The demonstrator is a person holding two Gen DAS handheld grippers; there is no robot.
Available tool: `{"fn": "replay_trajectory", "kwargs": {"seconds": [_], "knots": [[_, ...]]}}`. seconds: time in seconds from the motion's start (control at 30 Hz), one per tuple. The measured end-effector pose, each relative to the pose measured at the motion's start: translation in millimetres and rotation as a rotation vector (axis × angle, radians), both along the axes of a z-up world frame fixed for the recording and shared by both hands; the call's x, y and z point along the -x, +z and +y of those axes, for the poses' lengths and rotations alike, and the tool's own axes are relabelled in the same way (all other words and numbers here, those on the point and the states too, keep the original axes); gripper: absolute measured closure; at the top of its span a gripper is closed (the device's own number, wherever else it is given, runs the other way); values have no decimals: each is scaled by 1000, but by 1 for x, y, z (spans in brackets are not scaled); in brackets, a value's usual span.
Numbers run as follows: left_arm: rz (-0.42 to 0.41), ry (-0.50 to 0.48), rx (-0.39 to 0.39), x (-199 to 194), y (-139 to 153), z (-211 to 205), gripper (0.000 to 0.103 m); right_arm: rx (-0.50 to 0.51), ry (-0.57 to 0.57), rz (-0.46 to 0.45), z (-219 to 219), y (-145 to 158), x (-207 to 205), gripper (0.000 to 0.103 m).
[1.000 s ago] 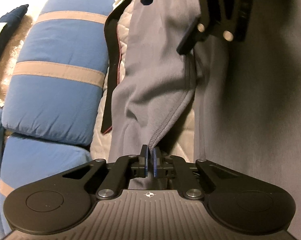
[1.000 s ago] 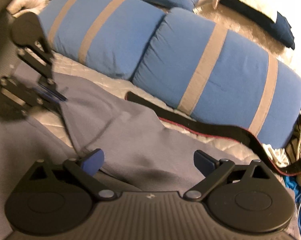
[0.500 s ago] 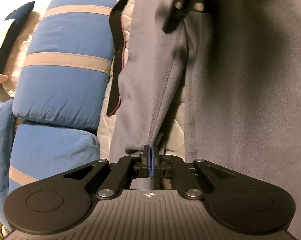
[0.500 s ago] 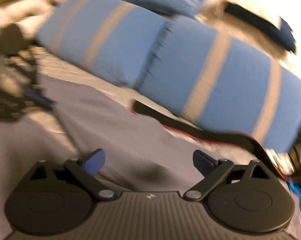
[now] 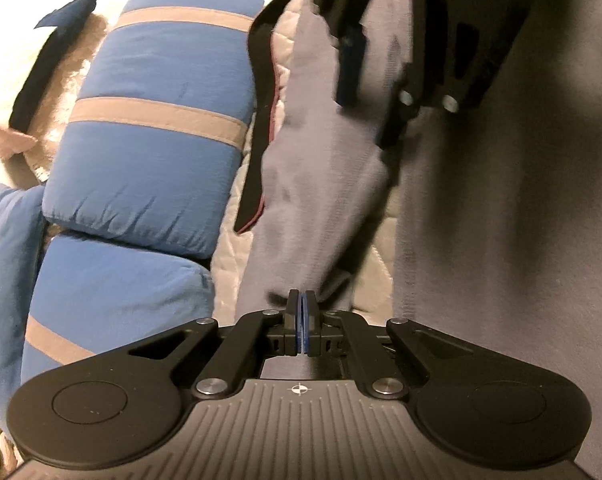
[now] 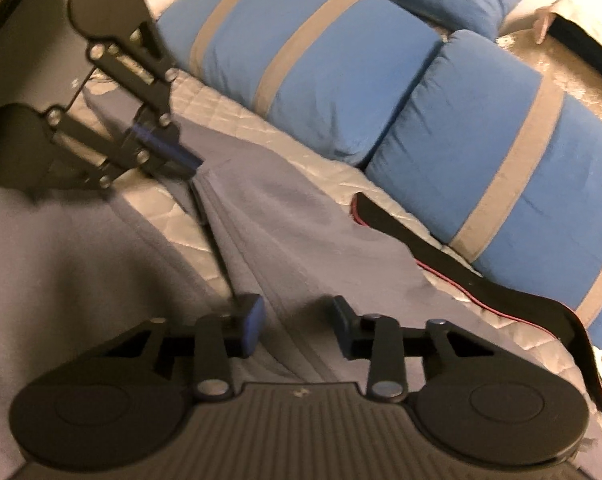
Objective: Fold clothes
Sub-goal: 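Close the right gripper on the garment edge beside the left gripper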
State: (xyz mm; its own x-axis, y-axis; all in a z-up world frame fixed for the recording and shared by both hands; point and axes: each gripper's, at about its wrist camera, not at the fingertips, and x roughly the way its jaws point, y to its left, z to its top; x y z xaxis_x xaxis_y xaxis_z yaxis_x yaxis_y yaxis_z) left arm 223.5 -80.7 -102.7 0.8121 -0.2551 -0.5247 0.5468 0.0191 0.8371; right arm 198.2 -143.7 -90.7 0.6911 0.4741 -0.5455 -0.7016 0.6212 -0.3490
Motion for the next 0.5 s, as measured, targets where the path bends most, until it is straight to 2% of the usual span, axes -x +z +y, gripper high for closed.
{"fn": "replay_trajectory", "kwargs": {"seconds": [0.1,0.17,0.23,0.3,0.4,0.47,0.5], "knots": [[-2,4,8,0,3,1,102,17,13,10,3,-3,-2,60],[-13,10,31,1,6,1,101,23,20,21,5,-4,-4,69],[-2,15,76,0,12,-1,99,23,21,37,4,-4,-5,90],[24,15,115,0,19,-7,96,20,21,43,3,-3,-5,92],[67,-14,150,-2,23,-18,82,1,18,43,1,2,-3,96],[115,-38,164,-5,22,-25,81,-14,21,46,-3,5,-1,95],[151,-49,171,-7,21,-28,81,-21,21,50,-6,6,0,91]]}}
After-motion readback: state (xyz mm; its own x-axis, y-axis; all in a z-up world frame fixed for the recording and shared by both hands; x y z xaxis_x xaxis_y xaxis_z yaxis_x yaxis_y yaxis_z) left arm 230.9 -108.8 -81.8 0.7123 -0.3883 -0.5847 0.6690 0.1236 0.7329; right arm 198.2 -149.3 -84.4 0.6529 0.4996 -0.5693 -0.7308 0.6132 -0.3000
